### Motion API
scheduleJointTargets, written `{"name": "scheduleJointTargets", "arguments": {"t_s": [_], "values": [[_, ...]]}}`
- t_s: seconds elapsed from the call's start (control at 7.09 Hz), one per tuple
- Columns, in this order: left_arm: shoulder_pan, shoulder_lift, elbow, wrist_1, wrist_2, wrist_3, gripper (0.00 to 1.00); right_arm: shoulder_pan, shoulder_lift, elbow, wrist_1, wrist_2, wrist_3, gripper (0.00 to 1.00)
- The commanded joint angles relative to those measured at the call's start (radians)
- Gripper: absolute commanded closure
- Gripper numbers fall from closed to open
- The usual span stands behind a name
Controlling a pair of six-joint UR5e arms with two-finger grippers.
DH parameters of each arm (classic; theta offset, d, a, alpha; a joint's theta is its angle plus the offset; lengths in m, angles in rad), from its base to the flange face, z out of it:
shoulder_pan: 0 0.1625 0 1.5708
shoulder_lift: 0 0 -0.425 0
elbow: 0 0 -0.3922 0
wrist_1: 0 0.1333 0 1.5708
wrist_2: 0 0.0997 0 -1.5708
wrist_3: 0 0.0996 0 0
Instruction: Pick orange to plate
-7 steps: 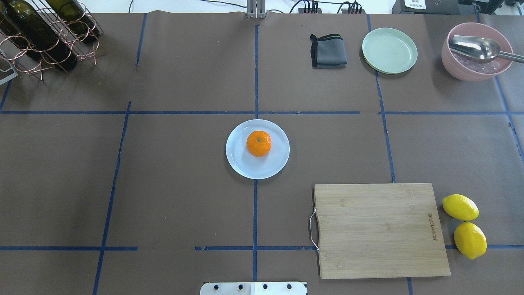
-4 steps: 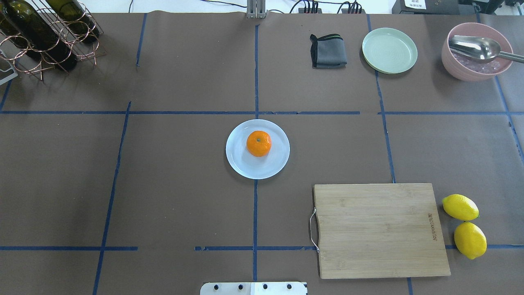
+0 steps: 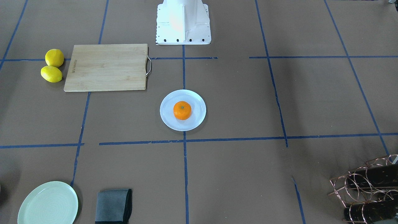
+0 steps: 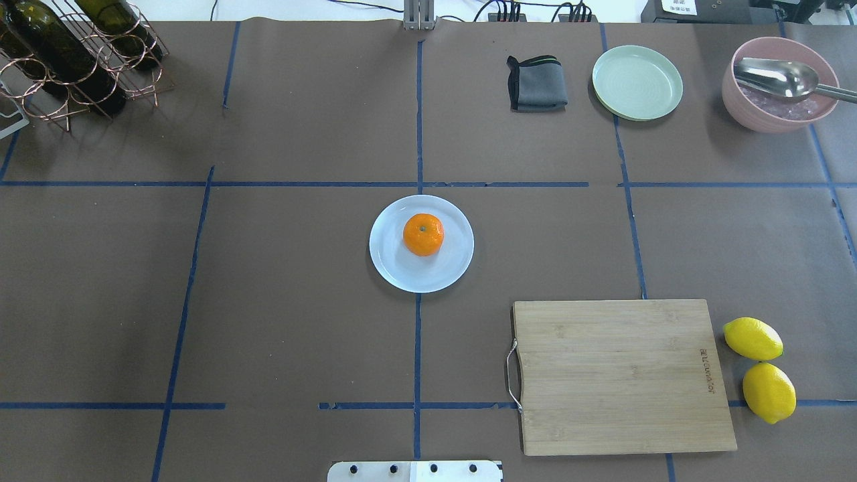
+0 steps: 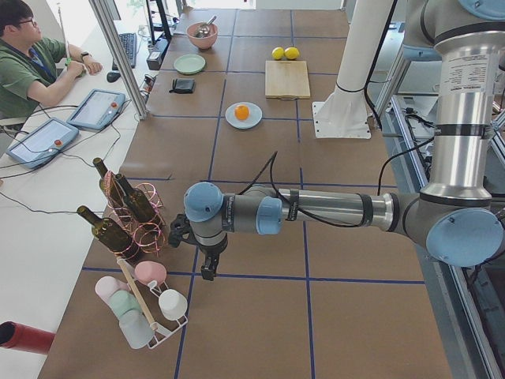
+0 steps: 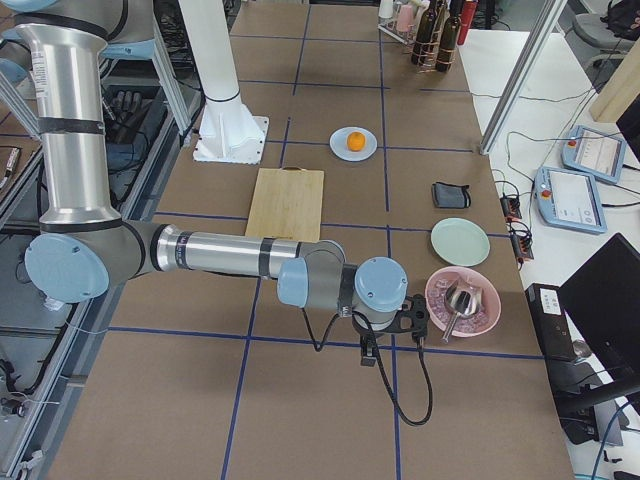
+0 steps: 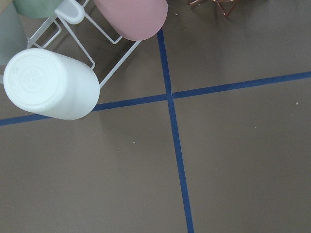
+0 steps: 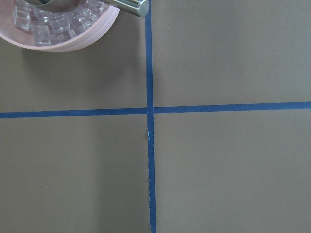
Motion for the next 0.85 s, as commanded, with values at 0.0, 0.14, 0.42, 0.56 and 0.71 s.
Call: {"name": "scheduleJointTargets", "arguments": {"t_s": [0.0,0.14,0.42,0.56,0.71], "values": [[0.0,0.0,0.001,0.001,0.003,0.001,0.0,0.01,0.012,0.019,-0.031,-0.001,-0.013,0.0],[0.0,0.0,0.0,0.009,0.006,0.001,0.0,0.01,0.014,0.018,-0.03,-0.004,-0.013,0.0],[0.0,0.0,-0.005,0.061,0.012,0.036,0.0,0.012,0.015,0.019,-0.03,-0.008,-0.012,0.0],[-0.011,-0.008,-0.008,0.116,0.012,0.066,0.0,0.01,0.015,0.019,-0.028,-0.008,-0.012,0.0],[-0.049,-0.014,-0.032,0.189,0.012,0.067,0.0,0.012,0.014,0.018,-0.027,-0.01,-0.012,0.0]]}}
